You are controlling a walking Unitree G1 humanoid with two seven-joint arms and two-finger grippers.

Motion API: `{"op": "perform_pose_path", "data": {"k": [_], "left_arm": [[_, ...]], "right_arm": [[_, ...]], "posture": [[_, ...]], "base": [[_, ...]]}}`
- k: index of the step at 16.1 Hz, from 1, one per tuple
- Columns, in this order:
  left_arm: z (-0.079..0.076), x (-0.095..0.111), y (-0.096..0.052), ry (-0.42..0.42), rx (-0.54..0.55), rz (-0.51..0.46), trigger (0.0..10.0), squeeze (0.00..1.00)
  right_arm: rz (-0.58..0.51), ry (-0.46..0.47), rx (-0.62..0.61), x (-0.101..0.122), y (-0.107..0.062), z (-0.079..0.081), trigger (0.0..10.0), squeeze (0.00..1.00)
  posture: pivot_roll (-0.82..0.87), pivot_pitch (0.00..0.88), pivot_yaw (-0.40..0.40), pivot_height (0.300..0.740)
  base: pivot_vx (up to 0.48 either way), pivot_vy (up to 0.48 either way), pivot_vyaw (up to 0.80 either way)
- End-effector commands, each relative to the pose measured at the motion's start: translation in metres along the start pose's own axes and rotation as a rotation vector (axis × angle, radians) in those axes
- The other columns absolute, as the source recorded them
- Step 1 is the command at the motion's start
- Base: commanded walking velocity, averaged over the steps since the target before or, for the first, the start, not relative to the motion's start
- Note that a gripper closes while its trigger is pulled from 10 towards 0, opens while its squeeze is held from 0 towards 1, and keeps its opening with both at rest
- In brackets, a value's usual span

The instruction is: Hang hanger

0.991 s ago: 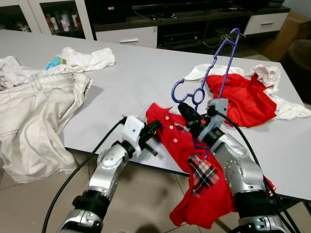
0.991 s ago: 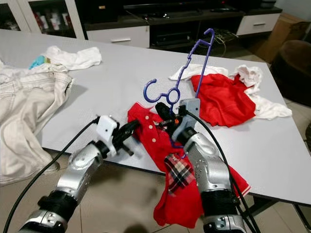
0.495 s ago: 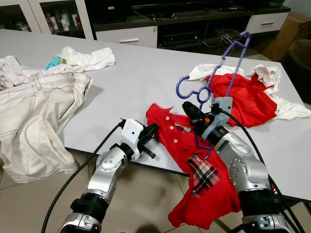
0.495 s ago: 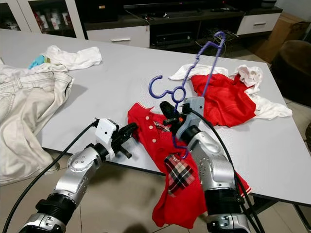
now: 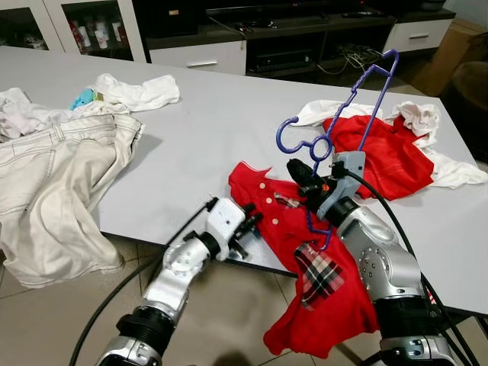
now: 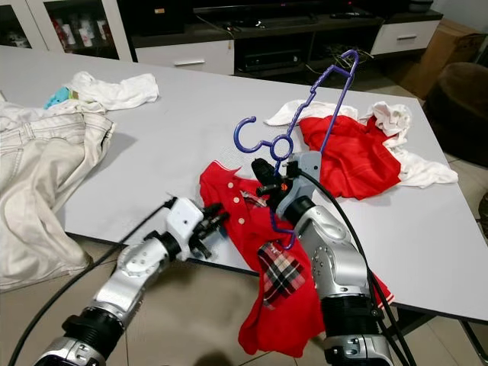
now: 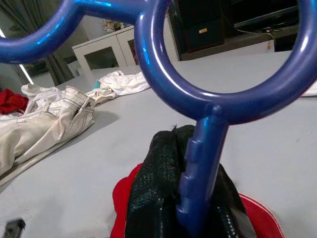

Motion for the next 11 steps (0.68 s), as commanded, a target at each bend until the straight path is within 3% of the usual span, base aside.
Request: {"op": "perform_pose_path", "data": {"k": [1, 4, 5, 8, 9, 10, 11], "left_arm": [[-0.002, 0.001, 0.005, 0.024, -0.006, 0.005, 10.0, 0.0], [-0.003, 0.015, 0.014, 0.021, 0.005, -0.061, 10.0, 0.0], [-0.003, 0.023, 0.016, -0.006, 0.005, -0.102, 10.0, 1.0], [0.002, 0.032, 0.021, 0.039, 0.059, -0.148, 10.0, 1.0], [0.003, 0.034, 0.024, 0.038, 0.067, -0.149, 10.0, 0.92], [0.002, 0.033, 0.03, 0.04, 0.066, -0.125, 10.0, 0.0], [0.001, 0.029, 0.033, 0.053, 0.062, -0.085, 10.0, 0.0]], "right_arm": [[-0.001, 0.011, -0.008, 0.002, 0.0, -0.002, 10.0, 0.0], [0.0, 0.012, -0.003, 0.002, -0.001, 0.0, 10.0, 0.0], [0.0, 0.013, -0.001, 0.002, -0.001, 0.001, 10.0, 0.0], [0.003, 0.021, 0.01, 0.0, -0.002, 0.004, 10.0, 0.0], [0.006, 0.021, 0.015, -0.001, -0.002, 0.005, 10.0, 0.0], [0.007, 0.022, 0.025, -0.001, -0.002, 0.007, 10.0, 0.0], [0.006, 0.022, 0.025, 0.0, -0.002, 0.007, 10.0, 0.0]], "posture": [[-0.07, 0.0, 0.0, 0.74], [-0.07, 0.0, 0.0, 0.74], [-0.08, 0.0, 0.001, 0.74], [-0.08, 0.0, 0.002, 0.74], [-0.08, 0.0, 0.002, 0.74], [-0.08, 0.0, 0.002, 0.74], [-0.08, 0.0, 0.002, 0.74]], "base": [[0.0, 0.0, 0.0], [0.0, 0.0, 0.0], [0.0, 0.0, 0.0], [0.0, 0.0, 0.0], [0.0, 0.0, 0.0], [0.0, 0.0, 0.0], [0.0, 0.0, 0.0]]}}
Point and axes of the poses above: a point about 5 cm out from each wrist's last joint towards the gripper, its own y axis pointing out of the wrist towards the gripper, its own x axis along the axis of the wrist's last joint, z = x × y, the point moved 4 cm from there along y, pointing out of the wrist towards the gripper, and after that the axes turned 11 degrees about -y, right-handed, at the moved point
